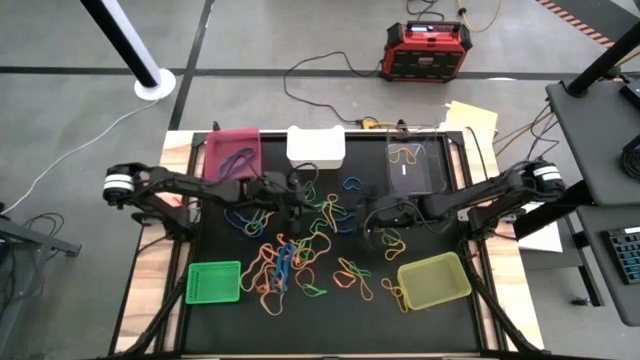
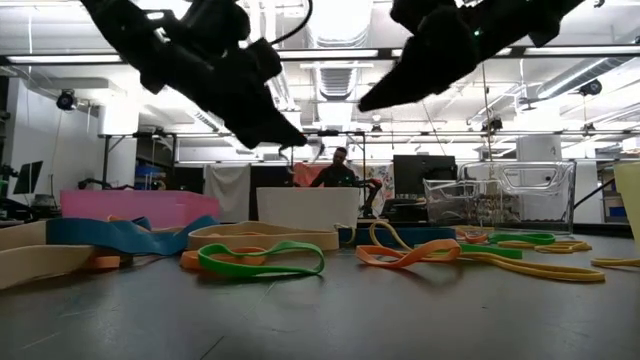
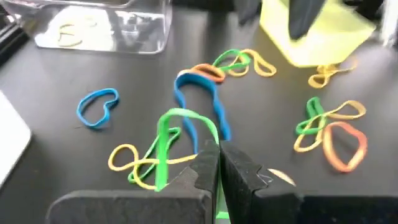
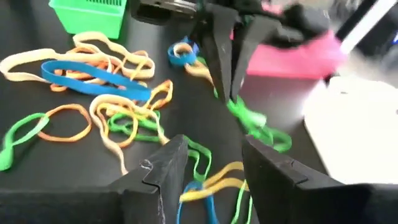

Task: Sort rubber bands into baskets
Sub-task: Put the green rubber band into the yellow bin

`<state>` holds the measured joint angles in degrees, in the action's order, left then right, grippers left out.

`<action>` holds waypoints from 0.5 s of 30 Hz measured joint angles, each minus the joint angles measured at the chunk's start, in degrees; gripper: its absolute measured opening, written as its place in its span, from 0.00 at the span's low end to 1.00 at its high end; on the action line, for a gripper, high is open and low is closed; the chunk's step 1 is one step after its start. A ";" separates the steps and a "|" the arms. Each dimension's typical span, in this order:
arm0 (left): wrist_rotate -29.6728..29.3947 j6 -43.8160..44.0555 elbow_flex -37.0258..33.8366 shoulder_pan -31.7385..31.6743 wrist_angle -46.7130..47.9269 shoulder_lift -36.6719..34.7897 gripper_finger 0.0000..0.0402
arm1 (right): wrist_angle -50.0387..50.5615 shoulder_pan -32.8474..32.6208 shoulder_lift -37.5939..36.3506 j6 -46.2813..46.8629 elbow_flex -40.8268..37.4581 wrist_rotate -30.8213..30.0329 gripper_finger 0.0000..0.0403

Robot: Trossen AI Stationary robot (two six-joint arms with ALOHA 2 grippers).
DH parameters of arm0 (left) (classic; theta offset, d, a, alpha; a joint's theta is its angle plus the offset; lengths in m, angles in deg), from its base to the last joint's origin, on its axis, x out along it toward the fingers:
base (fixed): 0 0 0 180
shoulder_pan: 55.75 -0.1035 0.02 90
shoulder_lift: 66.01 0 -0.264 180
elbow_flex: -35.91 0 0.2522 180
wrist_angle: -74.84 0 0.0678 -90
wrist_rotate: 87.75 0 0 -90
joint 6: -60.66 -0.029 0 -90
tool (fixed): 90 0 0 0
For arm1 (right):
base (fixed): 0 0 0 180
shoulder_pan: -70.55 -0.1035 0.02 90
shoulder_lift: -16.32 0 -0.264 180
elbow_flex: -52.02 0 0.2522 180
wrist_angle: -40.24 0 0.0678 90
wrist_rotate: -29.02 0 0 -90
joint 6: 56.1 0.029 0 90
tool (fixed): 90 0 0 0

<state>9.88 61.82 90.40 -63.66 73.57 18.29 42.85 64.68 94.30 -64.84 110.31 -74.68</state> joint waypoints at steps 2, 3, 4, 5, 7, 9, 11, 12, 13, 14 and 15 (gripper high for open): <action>1.00 1.87 0.00 0.04 -0.15 -0.88 0.00 | -3.37 -0.19 2.18 -3.34 0.00 -2.37 0.40; 1.45 2.98 0.00 0.10 -0.31 -1.10 0.00 | -5.02 -0.20 3.15 -5.16 0.02 -3.63 0.42; 1.89 4.07 0.00 0.15 -0.41 -1.22 0.00 | -5.87 -0.26 3.92 -6.53 0.02 -4.88 0.43; 1.99 5.19 0.00 0.27 -0.26 -1.32 0.00 | -6.90 -0.27 4.83 -7.82 0.02 -6.18 0.45; 2.28 6.90 -0.04 0.43 0.13 -1.50 0.00 | -8.88 -0.39 6.14 -9.32 0.02 -8.66 0.47; 2.46 7.49 -0.04 0.88 -0.06 -1.45 0.00 | -9.86 -0.41 7.03 -10.48 0.02 -10.00 0.49; 2.43 8.00 -0.04 1.47 -0.06 -1.35 0.00 | -11.12 -0.39 7.82 -11.18 0.02 -10.25 0.50; 2.45 8.43 -0.03 1.68 -0.42 -1.12 0.00 | -11.40 -0.39 8.32 -11.61 0.02 -10.29 0.50; 2.47 8.87 0.15 1.88 -0.51 -1.01 0.00 | -12.39 -0.39 8.87 -11.92 0.03 -10.28 0.50; 2.49 9.30 0.28 2.05 -0.39 -0.97 0.00 | -12.78 -0.39 9.30 -12.34 0.04 -10.27 0.50; 2.51 9.75 0.42 2.21 -0.33 -0.97 0.00 | -13.08 -0.39 9.78 -12.91 0.04 -10.29 0.50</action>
<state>12.38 71.57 90.82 -61.45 73.24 17.32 29.77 64.29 104.08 -77.76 110.35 -84.98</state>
